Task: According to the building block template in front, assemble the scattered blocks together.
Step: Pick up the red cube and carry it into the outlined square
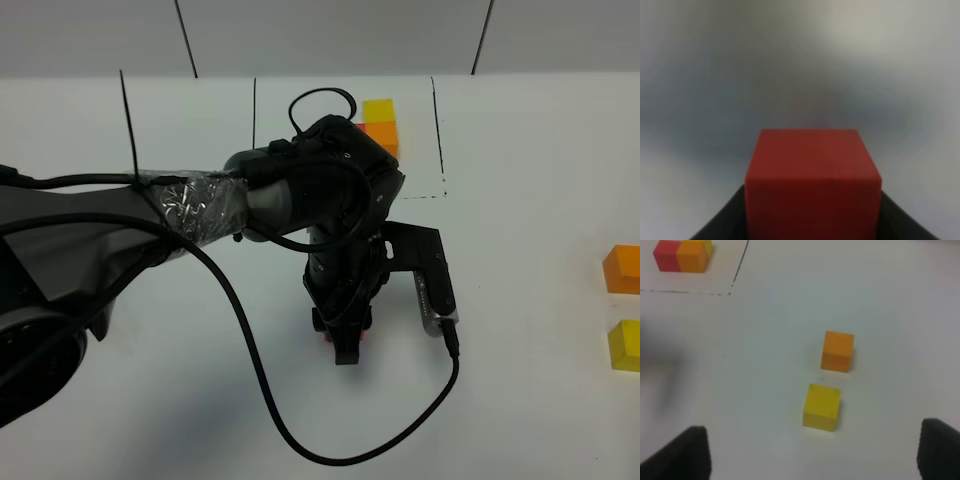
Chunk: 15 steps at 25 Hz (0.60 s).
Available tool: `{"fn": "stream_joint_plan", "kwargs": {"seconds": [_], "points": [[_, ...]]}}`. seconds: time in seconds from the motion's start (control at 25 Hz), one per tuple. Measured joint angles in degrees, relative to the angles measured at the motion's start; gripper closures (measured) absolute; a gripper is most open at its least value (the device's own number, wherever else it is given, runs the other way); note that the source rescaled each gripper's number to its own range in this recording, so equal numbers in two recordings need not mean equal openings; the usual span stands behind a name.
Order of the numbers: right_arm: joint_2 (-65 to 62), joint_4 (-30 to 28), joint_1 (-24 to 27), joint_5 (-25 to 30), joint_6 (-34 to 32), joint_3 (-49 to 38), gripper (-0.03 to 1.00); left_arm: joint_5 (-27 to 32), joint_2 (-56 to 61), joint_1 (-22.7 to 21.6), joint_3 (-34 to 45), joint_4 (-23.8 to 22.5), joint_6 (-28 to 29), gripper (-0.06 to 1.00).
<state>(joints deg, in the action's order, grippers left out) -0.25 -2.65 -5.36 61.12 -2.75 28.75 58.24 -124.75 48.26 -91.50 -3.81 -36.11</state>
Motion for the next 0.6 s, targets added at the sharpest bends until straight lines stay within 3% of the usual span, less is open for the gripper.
{"fn": "stream_joint_plan", "kwargs": {"seconds": [0.24,0.6], "points": [[0.0,0.0,0.0,0.0,0.0,0.0,0.27,-0.6,-0.7,1.4,0.0,3.8,0.9,0.94],[0.0,0.0,0.0,0.0,0.0,0.0,0.27,-0.7,-0.7,1.4,0.0,4.3,1.1,0.94]]}}
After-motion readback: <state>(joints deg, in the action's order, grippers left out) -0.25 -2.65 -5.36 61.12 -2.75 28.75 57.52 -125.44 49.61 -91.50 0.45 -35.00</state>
